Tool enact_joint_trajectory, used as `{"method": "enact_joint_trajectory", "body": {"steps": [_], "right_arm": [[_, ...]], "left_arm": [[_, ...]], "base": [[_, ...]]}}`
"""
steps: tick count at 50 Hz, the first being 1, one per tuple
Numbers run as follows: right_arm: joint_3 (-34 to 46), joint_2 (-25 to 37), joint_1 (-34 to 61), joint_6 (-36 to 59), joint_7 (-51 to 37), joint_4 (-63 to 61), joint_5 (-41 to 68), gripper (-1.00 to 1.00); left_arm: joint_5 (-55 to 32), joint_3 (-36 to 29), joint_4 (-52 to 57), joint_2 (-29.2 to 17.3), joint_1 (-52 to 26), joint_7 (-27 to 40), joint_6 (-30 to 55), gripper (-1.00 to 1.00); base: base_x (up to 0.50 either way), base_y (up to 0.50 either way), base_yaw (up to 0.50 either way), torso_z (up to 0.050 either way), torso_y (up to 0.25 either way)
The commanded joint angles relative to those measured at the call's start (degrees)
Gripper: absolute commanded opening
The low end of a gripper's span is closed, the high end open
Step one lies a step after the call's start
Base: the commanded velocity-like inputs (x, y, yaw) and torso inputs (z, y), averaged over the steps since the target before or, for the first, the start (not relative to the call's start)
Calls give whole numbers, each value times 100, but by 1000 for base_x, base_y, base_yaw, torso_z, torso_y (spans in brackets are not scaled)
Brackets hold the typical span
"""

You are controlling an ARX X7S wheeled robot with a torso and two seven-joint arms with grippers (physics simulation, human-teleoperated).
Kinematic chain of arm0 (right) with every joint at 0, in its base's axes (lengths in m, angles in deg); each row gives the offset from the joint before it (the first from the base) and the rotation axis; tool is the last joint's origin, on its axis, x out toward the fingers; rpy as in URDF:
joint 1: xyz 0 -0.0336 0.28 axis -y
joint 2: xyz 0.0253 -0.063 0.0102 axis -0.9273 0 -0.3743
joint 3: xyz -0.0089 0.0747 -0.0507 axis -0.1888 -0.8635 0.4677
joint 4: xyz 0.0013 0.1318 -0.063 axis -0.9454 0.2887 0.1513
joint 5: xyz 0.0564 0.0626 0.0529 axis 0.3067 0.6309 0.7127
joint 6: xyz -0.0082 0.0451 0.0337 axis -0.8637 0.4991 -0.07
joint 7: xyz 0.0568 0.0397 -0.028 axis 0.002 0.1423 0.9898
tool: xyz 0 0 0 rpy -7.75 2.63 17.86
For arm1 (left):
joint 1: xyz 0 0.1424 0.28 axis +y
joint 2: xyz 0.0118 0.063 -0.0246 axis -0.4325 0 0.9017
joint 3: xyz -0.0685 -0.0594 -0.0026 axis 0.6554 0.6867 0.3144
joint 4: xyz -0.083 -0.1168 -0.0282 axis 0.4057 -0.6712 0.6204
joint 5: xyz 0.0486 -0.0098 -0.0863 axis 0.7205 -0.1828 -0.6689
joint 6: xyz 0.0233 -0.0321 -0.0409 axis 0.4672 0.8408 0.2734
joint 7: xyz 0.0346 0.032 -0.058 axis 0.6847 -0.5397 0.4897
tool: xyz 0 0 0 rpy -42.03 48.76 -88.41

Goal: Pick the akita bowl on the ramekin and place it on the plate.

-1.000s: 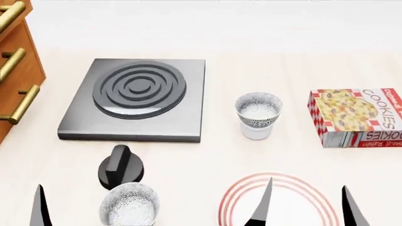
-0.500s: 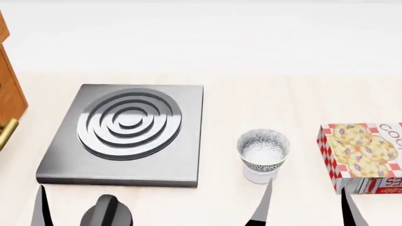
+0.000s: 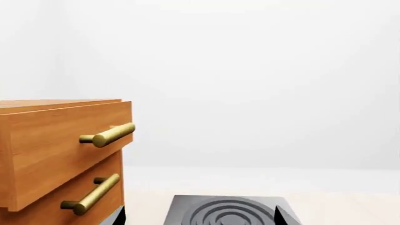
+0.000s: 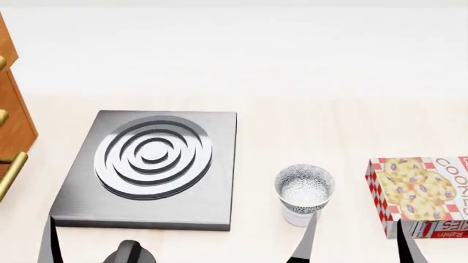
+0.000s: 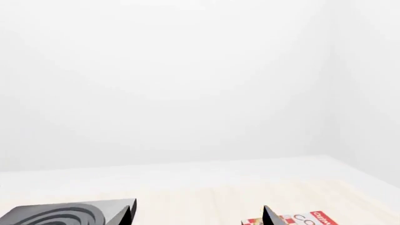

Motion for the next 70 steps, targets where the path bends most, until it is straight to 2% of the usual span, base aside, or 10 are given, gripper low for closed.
{"method": "enact_joint_trajectory", "body": {"steps": [1,4,38,39,48,60,61,63,65,70], "right_arm": [[26,54,-7,-5,-41,-5,55,100],[61,69,3,-22,-39,64,49,100],[197,297,-7,-62,-298,45,210,100],[199,304,-7,-66,-302,49,215,100],[222,347,0,-84,-355,62,251,100],[214,426,0,-195,-399,-31,305,100],[123,488,167,226,-400,-428,566,100],[129,511,166,142,-473,-366,399,100],[-166,448,326,250,-393,-440,926,100],[-518,931,1115,998,-163,-833,1576,100]], "left_arm": [[-57,-30,11,-52,6,29,-18,100],[-77,16,-44,-42,89,26,-341,100],[-186,-62,-51,-145,82,140,-437,100],[-380,-1,12,-131,42,180,-111,100],[-64,-135,135,-228,-6,356,235,100],[-304,-125,-1,-236,2,348,-92,100],[-317,-150,-55,-228,-17,340,-106,100],[-301,-191,-105,-233,-30,347,-121,100],[-326,-210,-144,-235,-40,345,-139,100],[-398,-211,-179,-253,-76,371,-125,100]], "base": [[0,0,0,50,0],[0,0,0,33,-83],[0,0,0,0,-250],[0,0,0,0,0],[0,0,0,0,0],[0,0,0,0,0],[0,0,0,0,0],[0,0,0,0,0],[0,0,0,0,0],[0,0,0,0,0]]}}
